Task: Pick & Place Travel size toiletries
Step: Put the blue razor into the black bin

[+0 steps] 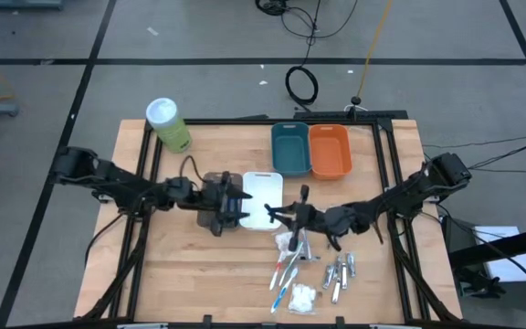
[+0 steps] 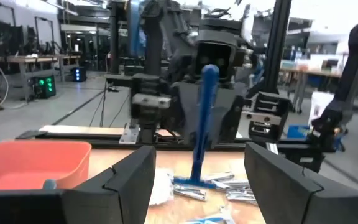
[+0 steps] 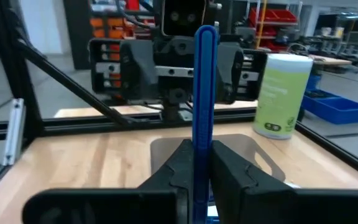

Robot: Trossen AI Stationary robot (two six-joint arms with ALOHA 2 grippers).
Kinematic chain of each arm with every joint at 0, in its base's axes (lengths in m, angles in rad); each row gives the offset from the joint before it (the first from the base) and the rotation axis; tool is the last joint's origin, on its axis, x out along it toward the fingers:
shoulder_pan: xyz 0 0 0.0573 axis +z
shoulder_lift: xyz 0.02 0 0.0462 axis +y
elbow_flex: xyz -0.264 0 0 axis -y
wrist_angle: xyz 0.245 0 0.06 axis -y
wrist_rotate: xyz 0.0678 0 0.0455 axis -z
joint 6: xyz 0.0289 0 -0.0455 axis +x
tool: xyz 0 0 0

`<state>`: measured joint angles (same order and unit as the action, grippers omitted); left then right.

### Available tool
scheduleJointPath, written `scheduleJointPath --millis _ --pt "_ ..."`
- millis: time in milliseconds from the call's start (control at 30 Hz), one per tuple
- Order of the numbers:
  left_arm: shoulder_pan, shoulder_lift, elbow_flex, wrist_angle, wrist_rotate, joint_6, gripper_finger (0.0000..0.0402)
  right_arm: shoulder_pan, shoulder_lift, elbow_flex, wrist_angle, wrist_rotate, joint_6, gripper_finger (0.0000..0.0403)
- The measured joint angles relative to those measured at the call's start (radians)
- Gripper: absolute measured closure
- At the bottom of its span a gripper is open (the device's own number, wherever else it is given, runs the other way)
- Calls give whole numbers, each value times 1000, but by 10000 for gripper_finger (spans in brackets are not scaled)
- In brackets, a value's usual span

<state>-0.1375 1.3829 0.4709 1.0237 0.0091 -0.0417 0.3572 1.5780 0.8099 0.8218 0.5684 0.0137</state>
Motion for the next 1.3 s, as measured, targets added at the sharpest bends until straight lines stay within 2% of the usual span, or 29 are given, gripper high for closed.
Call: scheduleJointPath --millis 133,433,633,833,967,1233,1300 --pt "-13 84 105 -63 1 59 158 -20 0 -53 96 -51 1 379" --pt "-14 207 271 -89 18 116 158 -24 0 -57 86 -76 0 379" --pt "-14 256 322 -121 24 118 158 -24 0 -57 80 -77 0 379" --pt "-14 260 322 -132 24 136 165 -23 0 -57 71 -80 1 379" --pt "-14 256 322 -131 17 141 213 -23 0 -57 71 -81 0 379" --pt "4 253 322 -127 18 112 375 -22 -1 -57 65 -101 3 378" --pt "9 253 322 -131 23 98 387 -23 -1 -57 63 -96 4 378"
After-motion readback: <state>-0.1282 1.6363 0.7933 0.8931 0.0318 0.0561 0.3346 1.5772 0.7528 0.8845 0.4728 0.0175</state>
